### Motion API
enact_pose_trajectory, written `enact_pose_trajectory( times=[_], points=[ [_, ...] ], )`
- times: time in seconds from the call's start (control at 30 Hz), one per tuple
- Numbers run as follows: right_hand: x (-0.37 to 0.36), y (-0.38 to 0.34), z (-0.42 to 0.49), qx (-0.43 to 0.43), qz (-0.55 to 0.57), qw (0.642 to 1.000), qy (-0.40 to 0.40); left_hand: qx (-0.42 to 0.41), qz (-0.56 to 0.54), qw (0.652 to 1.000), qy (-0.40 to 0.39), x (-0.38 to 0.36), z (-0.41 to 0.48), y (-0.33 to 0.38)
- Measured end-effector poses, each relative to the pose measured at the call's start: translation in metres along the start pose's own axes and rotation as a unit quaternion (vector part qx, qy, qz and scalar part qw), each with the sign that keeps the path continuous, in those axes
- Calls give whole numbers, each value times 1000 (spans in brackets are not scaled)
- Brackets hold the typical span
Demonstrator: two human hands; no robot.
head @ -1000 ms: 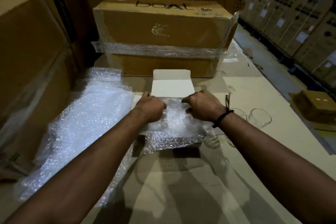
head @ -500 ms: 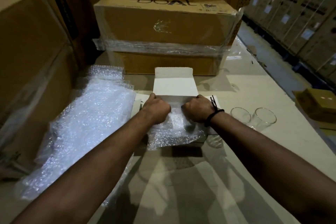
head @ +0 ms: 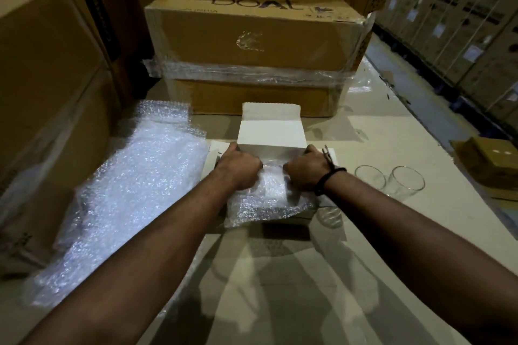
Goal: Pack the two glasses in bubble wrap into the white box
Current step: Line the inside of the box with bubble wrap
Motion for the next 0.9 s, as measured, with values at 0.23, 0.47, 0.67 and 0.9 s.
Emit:
enact_pose_trajectory(
  times=[0.23, 0.47, 0.67, 0.9],
  points=[
    [10, 43, -31, 15, 117, 985, -127, -36, -73, 994, -76, 5, -35, -22],
    [-10, 0, -25, 55, -50, 992, -98, -31, 56, 988, -142, -11, -31, 5],
    [15, 6, -29, 60, 19, 998, 17, 9, -232, 972, 22, 21, -35, -20],
    [-7, -17, -18, 54, -49, 997, 17, -30, -3, 989, -146, 5, -36, 11]
  ],
)
Point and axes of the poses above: each hand's wrist, its own z-axis towards the middle knuckle, its own x-axis out of the back of the hand, y = z × x, the point moved 8 cm from there along z, towards the middle knuckle, and after that the axes turned 5 degrees about z, right-handed, at the moved point
